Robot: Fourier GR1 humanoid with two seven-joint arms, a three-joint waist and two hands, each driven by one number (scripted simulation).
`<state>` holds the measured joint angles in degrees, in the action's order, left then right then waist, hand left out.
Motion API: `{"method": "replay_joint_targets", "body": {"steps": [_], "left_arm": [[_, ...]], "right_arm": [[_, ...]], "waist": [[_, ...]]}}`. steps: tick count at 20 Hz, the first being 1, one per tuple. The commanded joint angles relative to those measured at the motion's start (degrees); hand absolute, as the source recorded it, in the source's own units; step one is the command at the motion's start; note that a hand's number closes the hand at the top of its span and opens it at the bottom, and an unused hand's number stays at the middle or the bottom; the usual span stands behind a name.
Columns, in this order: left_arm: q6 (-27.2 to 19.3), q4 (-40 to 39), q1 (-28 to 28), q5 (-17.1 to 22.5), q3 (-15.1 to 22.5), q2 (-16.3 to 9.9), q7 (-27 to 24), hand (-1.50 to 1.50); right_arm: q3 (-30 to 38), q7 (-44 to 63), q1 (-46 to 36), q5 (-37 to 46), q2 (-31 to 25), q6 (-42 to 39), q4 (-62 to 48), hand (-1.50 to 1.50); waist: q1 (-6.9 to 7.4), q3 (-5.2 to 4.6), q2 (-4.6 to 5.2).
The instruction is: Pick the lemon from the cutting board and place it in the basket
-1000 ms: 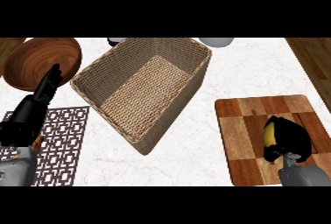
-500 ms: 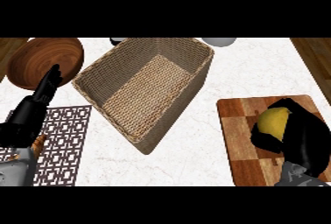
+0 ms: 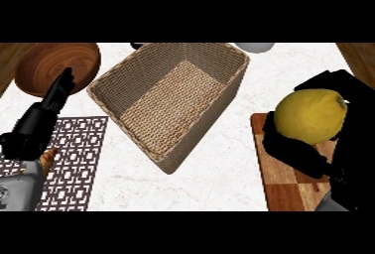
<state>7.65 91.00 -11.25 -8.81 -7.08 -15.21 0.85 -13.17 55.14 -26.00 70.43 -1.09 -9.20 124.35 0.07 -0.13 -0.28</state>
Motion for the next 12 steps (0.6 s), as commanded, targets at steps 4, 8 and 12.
{"method": "replay_joint_targets", "body": {"steps": [4,8,12], "left_arm": [[-0.84,-1.62,-1.96,-1.35,1.33,1.37,0.16,0.0],[-0.51,-2.31,-1.91,-0.63,0.28,0.96,-1.21,0.0],[-2.35,-1.64,-0.78,-3.11,2.58,2.93,-1.68,0.0]], "right_arm": [[1.08,14.95,-26.56,-9.1,1.06,-9.12,-8.45,1.5],[5.29,16.33,-35.96,-14.24,1.07,-7.26,-19.56,1.5],[6.47,15.98,-40.53,-16.69,1.07,-1.48,-31.19,1.5]], "waist": [[0.78,0.0,0.12],[1.31,-0.01,0.2],[1.5,0.03,0.34]]}}
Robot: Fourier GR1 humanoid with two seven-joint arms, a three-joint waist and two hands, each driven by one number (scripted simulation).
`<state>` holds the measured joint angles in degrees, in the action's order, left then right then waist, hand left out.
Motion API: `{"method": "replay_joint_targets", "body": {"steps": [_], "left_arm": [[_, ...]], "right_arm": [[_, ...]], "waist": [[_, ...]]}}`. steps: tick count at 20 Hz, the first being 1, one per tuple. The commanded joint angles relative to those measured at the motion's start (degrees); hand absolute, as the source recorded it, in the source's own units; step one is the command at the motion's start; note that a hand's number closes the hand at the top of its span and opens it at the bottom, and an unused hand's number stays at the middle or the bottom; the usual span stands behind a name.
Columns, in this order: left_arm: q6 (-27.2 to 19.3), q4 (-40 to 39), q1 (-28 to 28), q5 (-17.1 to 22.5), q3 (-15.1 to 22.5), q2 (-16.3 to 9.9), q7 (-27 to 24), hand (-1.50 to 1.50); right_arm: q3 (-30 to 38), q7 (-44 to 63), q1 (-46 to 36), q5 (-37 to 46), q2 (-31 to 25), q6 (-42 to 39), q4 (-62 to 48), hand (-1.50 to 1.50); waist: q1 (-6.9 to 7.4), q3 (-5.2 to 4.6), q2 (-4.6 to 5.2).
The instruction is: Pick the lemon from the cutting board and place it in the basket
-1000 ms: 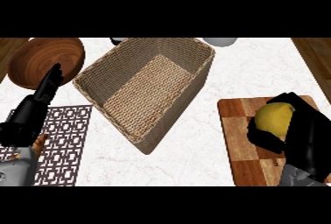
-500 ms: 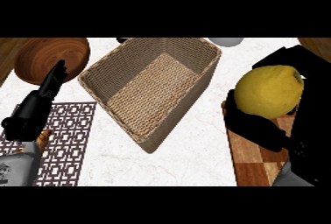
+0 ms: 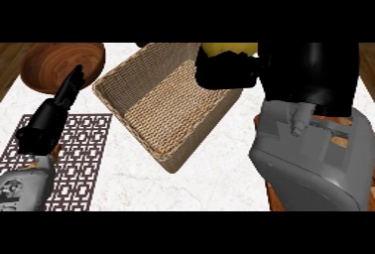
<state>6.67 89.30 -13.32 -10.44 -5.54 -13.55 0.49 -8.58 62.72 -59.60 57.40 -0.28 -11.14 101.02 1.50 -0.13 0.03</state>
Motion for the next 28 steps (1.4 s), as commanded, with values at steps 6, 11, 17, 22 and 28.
{"method": "replay_joint_targets", "body": {"steps": [6,11,17,22,28], "left_arm": [[1.95,-0.44,-1.27,1.61,-1.36,-1.38,0.17,0.0],[0.36,-1.94,-0.76,-0.63,-0.39,-0.56,-2.14,0.0],[0.9,-1.76,-1.35,0.34,-1.52,-1.24,-0.95,0.0],[2.41,0.84,-0.03,2.0,-2.18,-1.87,1.16,0.0],[0.05,1.98,1.53,0.23,-0.24,1.01,0.1,0.0]], "right_arm": [[2.94,8.76,-14.52,-8.8,0.26,5.35,-22.99,1.5],[3.15,8.24,-16.55,-13.51,0.26,7.64,-33.57,1.5],[-1.02,12.85,-18.68,-12.72,0.26,1.39,-40.87,1.5],[0.29,9.93,-21.88,-11.07,-0.89,-4.87,-46.28,1.5],[2.03,9.11,-24.13,-18.48,0.25,-3.48,-50.26,-1.5]], "waist": [[0.56,0.03,0.15],[0.63,0.01,0.33],[-0.08,-0.01,-0.09],[-0.7,0.07,-0.27],[-0.28,0.09,-0.18]]}}
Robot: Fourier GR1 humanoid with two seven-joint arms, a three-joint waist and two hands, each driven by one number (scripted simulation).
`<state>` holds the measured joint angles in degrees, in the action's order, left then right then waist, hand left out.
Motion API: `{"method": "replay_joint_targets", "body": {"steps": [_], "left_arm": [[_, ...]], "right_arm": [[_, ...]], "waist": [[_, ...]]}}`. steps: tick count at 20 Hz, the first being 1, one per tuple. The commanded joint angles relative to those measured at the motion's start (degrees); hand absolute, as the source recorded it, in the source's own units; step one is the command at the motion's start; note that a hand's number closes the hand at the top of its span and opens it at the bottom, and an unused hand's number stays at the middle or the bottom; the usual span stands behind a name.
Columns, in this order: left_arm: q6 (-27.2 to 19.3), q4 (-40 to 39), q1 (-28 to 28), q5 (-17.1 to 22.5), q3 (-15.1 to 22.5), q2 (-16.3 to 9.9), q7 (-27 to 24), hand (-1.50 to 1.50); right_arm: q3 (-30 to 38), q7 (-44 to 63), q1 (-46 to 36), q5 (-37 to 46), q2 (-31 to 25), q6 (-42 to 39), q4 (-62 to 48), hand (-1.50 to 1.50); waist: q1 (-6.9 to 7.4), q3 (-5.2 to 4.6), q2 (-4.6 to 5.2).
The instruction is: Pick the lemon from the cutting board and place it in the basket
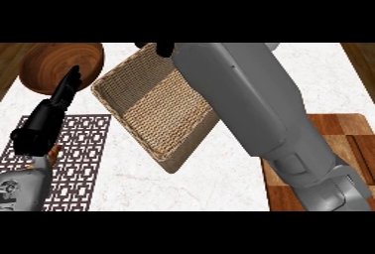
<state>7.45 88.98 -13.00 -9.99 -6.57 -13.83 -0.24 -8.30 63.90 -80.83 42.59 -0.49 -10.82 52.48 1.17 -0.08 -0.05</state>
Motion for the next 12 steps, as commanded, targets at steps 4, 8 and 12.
{"method": "replay_joint_targets", "body": {"steps": [4,8,12], "left_arm": [[0.53,0.2,0.14,0.22,-0.97,-0.84,0.53,0.0],[2.23,3.8,0.68,1.3,-0.58,-1.35,2.97,0.0],[0.43,-0.41,2.09,-0.03,-0.12,0.46,-1.3,0.0]], "right_arm": [[-2.47,6.16,2.42,-7.23,0.47,3.0,-0.44,-1.5],[-1.41,4.98,0.81,-4.69,0.47,8.85,2.03,-1.5],[3.55,5.4,0.6,-1.42,0.47,21.79,4.91,-1.5]], "waist": [[-0.15,0.03,0.05],[-0.12,0.06,-0.05],[-0.35,0.01,0.09]]}}
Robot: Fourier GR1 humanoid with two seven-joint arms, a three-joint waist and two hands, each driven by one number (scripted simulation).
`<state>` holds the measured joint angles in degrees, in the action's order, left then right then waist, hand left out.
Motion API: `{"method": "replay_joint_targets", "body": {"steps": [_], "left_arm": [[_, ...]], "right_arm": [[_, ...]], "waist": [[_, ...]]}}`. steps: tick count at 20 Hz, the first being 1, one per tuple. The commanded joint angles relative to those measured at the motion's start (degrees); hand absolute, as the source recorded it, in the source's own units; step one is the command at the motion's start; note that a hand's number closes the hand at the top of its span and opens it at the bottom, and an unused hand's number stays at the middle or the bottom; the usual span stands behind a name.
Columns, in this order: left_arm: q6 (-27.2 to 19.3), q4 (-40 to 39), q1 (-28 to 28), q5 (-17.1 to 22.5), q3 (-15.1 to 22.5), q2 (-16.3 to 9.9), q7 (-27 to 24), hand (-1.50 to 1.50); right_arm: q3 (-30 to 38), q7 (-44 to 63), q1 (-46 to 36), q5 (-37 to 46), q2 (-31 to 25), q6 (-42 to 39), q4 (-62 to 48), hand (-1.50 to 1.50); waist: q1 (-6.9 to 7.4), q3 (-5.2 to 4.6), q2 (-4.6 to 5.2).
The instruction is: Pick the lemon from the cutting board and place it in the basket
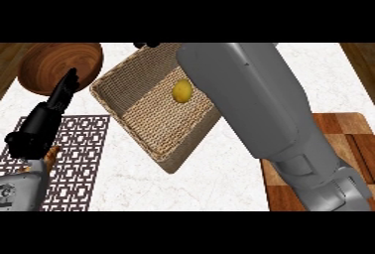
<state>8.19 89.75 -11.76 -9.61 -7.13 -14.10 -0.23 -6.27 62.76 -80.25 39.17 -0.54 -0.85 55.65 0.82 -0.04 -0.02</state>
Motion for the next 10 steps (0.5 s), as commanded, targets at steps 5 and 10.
{"method": "replay_joint_targets", "body": {"steps": [5,10], "left_arm": [[-1.48,-0.13,2.53,-1.21,0.2,1.01,-1.06,0.0],[-1.52,1.83,4.85,-1.67,-0.16,0.29,-2.15,0.0]], "right_arm": [[6.7,5.39,3.76,8.71,-3.2,19.54,7.6,-1.5],[10.85,6.76,9.26,13.27,-7.17,20.84,16.0,-1.5]], "waist": [[-1.72,0.07,-0.5],[-2.68,0.12,-1.06]]}}
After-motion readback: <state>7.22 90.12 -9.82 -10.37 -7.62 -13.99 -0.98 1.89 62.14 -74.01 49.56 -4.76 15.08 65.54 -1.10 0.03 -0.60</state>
